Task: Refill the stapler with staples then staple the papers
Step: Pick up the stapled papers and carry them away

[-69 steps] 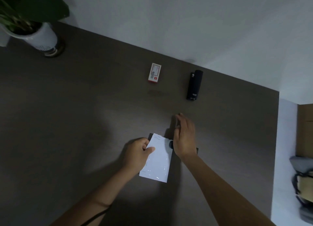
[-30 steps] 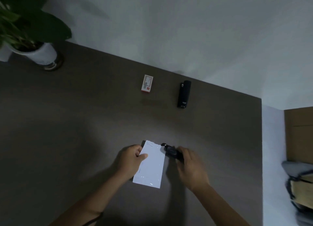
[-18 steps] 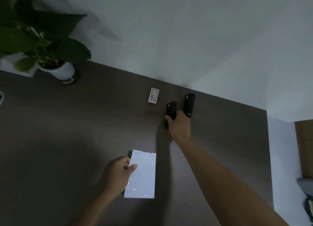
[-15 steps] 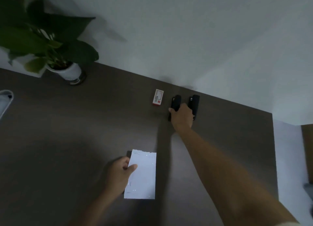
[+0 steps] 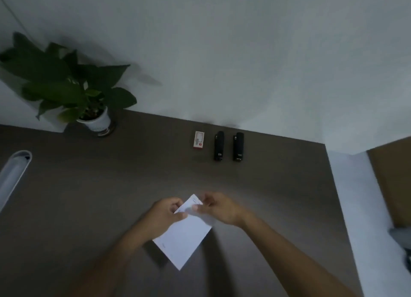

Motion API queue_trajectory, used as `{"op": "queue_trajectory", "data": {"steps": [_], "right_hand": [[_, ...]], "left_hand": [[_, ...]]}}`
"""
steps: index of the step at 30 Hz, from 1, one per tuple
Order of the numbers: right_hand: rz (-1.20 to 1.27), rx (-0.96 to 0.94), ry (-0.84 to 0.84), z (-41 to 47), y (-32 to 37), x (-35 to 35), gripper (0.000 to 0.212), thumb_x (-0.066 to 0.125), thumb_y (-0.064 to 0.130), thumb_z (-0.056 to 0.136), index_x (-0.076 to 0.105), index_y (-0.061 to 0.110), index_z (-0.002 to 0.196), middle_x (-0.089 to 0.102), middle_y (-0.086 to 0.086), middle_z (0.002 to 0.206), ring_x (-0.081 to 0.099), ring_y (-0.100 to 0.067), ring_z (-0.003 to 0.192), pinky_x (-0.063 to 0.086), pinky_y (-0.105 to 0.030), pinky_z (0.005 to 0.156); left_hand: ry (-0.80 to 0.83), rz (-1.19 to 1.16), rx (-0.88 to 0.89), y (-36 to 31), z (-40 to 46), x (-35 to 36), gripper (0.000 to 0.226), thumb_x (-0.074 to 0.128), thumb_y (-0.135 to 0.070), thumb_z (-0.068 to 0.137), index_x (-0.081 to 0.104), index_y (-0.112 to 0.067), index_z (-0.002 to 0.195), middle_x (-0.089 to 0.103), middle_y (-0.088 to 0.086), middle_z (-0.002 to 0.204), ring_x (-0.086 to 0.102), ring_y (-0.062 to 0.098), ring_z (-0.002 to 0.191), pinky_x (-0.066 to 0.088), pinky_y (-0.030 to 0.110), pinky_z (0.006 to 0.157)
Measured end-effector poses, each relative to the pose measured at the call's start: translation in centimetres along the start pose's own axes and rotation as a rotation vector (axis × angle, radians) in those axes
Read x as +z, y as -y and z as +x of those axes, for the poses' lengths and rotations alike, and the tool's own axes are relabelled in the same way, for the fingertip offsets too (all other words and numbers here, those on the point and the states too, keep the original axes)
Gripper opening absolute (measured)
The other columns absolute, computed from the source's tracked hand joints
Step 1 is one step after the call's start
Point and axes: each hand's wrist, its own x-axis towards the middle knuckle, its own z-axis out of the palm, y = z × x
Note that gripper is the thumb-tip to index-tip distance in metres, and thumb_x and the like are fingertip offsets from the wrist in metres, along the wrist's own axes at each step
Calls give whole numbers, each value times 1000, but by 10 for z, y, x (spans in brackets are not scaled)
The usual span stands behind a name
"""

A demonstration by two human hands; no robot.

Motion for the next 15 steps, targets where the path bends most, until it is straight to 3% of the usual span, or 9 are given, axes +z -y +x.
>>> {"op": "queue_trajectory", "data": {"steps": [3, 5, 8, 11, 15], "right_hand": [[90, 36, -97, -33, -25, 7, 15, 73, 32, 86, 68, 19, 79, 73, 0, 89, 68, -15, 79, 53, -29, 70], [167, 74, -231, -56, -41, 12, 22, 71, 19, 88, 61, 21, 69, 70, -3, 83, 64, -17, 75, 51, -33, 69], [256, 155, -404, -97, -68, 18, 26, 68, 19, 91, 57, 18, 68, 72, -2, 87, 65, -13, 73, 49, -28, 64], [346, 224, -541, -139, -110, 23, 23, 66, 21, 91, 58, 19, 70, 73, 1, 91, 66, -9, 74, 49, -19, 60], [461, 314, -663, -203, -180, 35, 19, 66, 23, 91, 60, 16, 74, 70, 2, 83, 62, -3, 66, 47, -11, 55]], "left_hand": [[83, 104, 37, -22, -6, 0, 15, 72, -34, 89, 67, -21, 85, 77, 0, 91, 74, 20, 81, 50, 29, 65], [126, 152, 45, -30, -11, 9, 18, 71, -36, 89, 69, -18, 89, 77, 2, 93, 75, 17, 81, 50, 28, 66], [167, 174, 72, -36, -18, 35, 23, 72, -28, 91, 69, -6, 94, 77, 5, 88, 72, 13, 73, 51, 27, 62], [253, 167, 56, -38, -21, 76, 11, 68, -14, 93, 67, -4, 90, 72, 5, 66, 60, 13, 52, 48, 29, 56], [318, 281, 59, -59, -21, 161, 15, 66, -14, 95, 69, 1, 94, 74, 6, 67, 59, 12, 50, 48, 23, 53]]}}
